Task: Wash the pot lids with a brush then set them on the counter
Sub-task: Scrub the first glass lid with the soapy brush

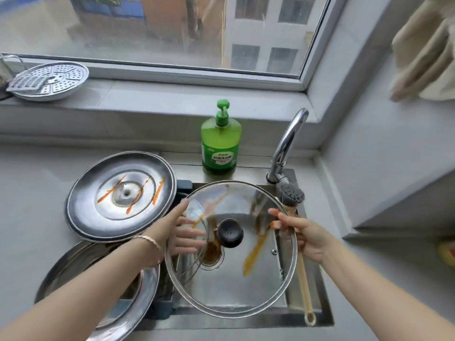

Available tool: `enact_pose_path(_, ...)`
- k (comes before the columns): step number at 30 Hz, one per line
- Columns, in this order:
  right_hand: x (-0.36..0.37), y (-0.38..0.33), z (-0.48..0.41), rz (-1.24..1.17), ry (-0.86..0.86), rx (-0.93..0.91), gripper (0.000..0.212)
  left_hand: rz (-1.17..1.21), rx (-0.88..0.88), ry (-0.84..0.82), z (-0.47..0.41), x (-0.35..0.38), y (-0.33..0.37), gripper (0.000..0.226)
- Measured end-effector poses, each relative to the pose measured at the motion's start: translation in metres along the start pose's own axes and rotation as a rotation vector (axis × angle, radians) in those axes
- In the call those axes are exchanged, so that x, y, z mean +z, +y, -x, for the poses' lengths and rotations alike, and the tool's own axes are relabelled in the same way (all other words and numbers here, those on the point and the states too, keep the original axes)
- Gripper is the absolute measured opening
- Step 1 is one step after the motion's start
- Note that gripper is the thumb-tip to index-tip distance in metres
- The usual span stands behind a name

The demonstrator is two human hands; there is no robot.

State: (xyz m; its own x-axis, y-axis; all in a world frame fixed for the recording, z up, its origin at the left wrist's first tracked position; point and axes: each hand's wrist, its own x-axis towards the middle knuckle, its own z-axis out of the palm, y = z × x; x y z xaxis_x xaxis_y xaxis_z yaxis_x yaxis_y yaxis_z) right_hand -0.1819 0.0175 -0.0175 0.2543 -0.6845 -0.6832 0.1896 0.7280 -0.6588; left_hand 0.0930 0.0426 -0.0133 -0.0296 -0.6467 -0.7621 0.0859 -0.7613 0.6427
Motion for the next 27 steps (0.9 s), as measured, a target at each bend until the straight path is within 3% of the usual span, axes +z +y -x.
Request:
enact_pose_path(3,-0.013,-0.008,-0.006,0.146,0.003,0.011,0.015,0.308,-0.026,-0.016,-0.002,0.014,0.002,0.056)
enact_pose_path(6,-0.023,-0.014,-0.022,0.412,0.105,-0.072,0.010,0.353,0.044,0.094,-0.005,0.027,0.006,0.052)
enact_pose_path(10,-0.045,-0.026,-0.063,1.052,0.609,-0.463,0.010,0.281,0.148,0.240,-0.009,0.037,0.024,0.052)
enact_pose_path(11,-0.048,-0.033,-0.074,1.134,0.651,-0.535,0.011,0.275,0.170,0.273,-0.011,0.039,0.028,0.052)
enact_pose_path(16,-0.046,-0.050,-0.117,1.420,0.494,-0.507,0.024,0.316,0.223,0.356,-0.015,0.047,0.046,0.050)
enact_pose_path(27,-0.067,-0.038,-0.125,1.592,0.545,-0.555,0.028,0.291,0.305,0.447,-0.006,0.049,0.063,0.050)
